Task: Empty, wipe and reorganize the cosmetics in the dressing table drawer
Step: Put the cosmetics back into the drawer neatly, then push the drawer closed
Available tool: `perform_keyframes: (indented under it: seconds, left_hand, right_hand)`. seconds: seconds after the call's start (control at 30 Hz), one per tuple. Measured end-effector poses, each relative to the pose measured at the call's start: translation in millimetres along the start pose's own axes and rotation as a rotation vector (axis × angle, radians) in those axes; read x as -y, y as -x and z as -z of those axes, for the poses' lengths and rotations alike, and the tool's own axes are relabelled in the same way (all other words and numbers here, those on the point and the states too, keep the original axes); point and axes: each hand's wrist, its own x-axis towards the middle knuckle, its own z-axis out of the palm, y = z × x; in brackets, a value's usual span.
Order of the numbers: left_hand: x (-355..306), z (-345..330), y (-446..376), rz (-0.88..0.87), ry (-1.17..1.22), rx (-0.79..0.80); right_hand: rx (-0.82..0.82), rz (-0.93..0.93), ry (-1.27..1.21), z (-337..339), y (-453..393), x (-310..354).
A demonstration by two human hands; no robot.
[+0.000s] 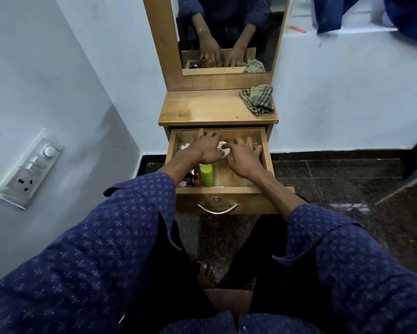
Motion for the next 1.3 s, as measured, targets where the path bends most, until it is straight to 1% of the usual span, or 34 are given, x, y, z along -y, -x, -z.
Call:
perform_keyframes:
  seconds: [0.07,0.1,0.17,0.23,0.3,0.37,0.43,0.5,0.57,0.63,0.73,0.8,0.9,1.03,1.17,1.3]
  left_hand:
    - [3,4,10,-0.051,0.034,-0.044]
    - [5,6,16,-0.085,0.057,-0.059]
    - [10,9,31,-0.152,0.103,-0.073]
    - [16,13,46,-0.175,0.115,-0.037]
    - [23,14,57,-0.179,0.085,0.047]
    - [28,10,64,-0.201,0.021,0.098]
    - [32,-3,71,-0.218,-0.006,0.089]
    - [35,-13,78,-0.209,0.009,0.039]
    - [36,-17,82,-0.196,0.049,-0.001]
    - [36,-18,82,-0.201,0.065,-0.039]
    - [38,-18,80,-0.197,0.072,-0.078]
    - [39,-16,80,-0.191,0.083,-0.094]
    - [40,-10,76,-0.174,0.067,-0.160]
    - [42,-6,65,-0.137,0.022,-0.262]
    - [45,-9,45,-0.104,-0.014,-0.346]
    - [47,-6,23,-0.070,-0.044,-0.338]
  right_hand:
    - [-0.023,0.014,-0.145,12,-1,-1]
    - [-0.002,0.045,-0.205,20,0,-1]
    - [0.132,0.125,-0.280,39,6,0]
    - [0.258,0.211,-0.283,58,15,4]
    - [0.324,0.242,-0.269,73,23,8]
    - [0.416,0.253,-0.250,86,30,11]
    - [0.551,0.260,-0.188,90,42,16]
    - [0.621,0.260,-0.118,87,52,22]
    - [0.593,0.264,-0.113,80,58,26]
    - [0.516,0.291,-0.105,78,60,25]
    - [0.376,0.340,-0.013,77,58,21]
    - [0.317,0.315,0.064,75,57,21]
    - [0.221,0.270,0.141,76,57,22]
    - [0.068,0.258,0.121,76,53,21]
    - [-0.019,0.222,0.114,71,39,17]
    - [-0.037,0.215,0.131,67,14,14]
